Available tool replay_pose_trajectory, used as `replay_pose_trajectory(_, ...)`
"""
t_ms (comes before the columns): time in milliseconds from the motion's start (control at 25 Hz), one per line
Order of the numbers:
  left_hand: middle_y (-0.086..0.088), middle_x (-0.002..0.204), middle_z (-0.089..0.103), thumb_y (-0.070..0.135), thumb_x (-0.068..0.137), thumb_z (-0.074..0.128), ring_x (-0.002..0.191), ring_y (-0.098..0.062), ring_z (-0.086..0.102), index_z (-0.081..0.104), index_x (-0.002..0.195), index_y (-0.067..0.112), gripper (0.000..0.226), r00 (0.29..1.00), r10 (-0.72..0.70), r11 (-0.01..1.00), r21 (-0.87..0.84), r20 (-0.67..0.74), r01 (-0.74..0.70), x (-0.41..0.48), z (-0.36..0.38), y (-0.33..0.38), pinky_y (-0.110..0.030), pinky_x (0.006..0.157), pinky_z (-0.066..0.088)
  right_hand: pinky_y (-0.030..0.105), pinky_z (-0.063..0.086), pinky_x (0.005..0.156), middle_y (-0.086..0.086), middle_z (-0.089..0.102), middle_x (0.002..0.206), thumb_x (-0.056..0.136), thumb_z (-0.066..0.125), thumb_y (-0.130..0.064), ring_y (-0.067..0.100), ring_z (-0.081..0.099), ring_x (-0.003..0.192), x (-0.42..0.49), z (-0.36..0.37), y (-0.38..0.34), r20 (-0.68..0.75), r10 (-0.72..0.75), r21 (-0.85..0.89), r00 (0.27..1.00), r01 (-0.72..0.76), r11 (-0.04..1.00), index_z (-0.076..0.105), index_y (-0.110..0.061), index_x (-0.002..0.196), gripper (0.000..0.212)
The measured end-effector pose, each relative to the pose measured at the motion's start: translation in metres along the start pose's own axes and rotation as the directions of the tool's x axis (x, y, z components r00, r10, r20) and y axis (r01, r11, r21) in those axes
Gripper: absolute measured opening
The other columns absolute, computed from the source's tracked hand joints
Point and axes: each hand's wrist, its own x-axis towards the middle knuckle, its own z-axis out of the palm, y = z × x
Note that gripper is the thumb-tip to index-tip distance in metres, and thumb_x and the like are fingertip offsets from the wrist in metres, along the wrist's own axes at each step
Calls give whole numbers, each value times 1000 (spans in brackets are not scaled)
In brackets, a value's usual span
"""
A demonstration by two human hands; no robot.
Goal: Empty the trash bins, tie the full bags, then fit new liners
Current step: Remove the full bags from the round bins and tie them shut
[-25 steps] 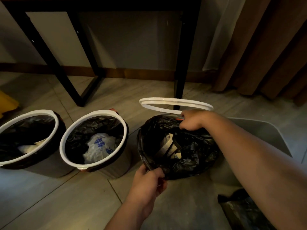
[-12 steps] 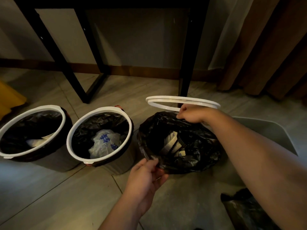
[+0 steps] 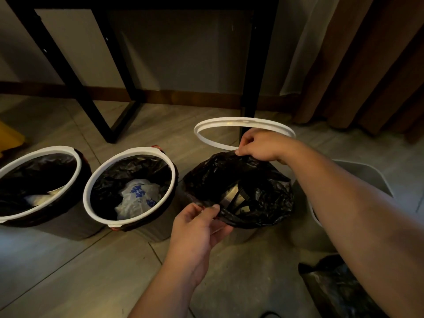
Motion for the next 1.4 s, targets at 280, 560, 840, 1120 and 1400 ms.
replay_pose_trajectory(280, -15, 93, 68, 7, 98, 71, 70, -21, 67, 60, 83, 13, 19, 990, 97, 994, -42, -105, -102, 3, -4, 18, -32, 57, 60, 36, 55, 84, 0, 76, 100, 94, 75, -33, 22, 68, 101, -1, 0, 3, 8, -27, 172, 1000, 25, 985, 76, -26, 90, 8)
replay_pose_trajectory(560, -14, 103, 78, 4, 95, 73, 81, -25, 73, 72, 110, 13, 18, 977, 179, 983, 59, -116, -173, 2, -8, 20, -34, 64, 62, 39, 56, 96, 0, 80, 99, 91, 79, -23, 18, 71, 103, -4, 0, -2, 24, -66, 295, 998, 56, 954, 78, -22, 96, 5)
replay_pose_trajectory(840, -5, 86, 77, 6, 94, 74, 76, -14, 69, 72, 104, 18, 15, 956, 257, 966, 35, -142, -255, 4, -9, 47, -29, 70, 55, 39, 55, 90, 5, 74, 86, 97, 71, -19, 18, 66, 85, -9, -1, -10, 57, -79, 300, 995, 58, 952, 77, -14, 97, 7)
replay_pose_trajectory(1120, -3, 86, 77, 11, 94, 72, 89, -23, 77, 65, 111, 20, 20, 948, 318, 947, -46, -22, -318, -11, 16, 87, -38, 85, 57, 32, 58, 88, 10, 81, 107, 107, 57, -18, 16, 77, 102, -29, -16, -33, 122, -208, 519, 970, 117, 847, 68, -16, 98, 14)
replay_pose_trajectory(1400, -12, 111, 80, 31, 93, 71, 85, -25, 78, 57, 123, 26, 33, 927, 338, 940, -97, 160, -326, -21, 54, 126, -37, 74, 61, 43, 63, 84, 17, 78, 112, 105, 61, -13, 26, 76, 87, -48, -33, -56, -81, -312, 695, 947, 278, 663, 66, -12, 98, 9)
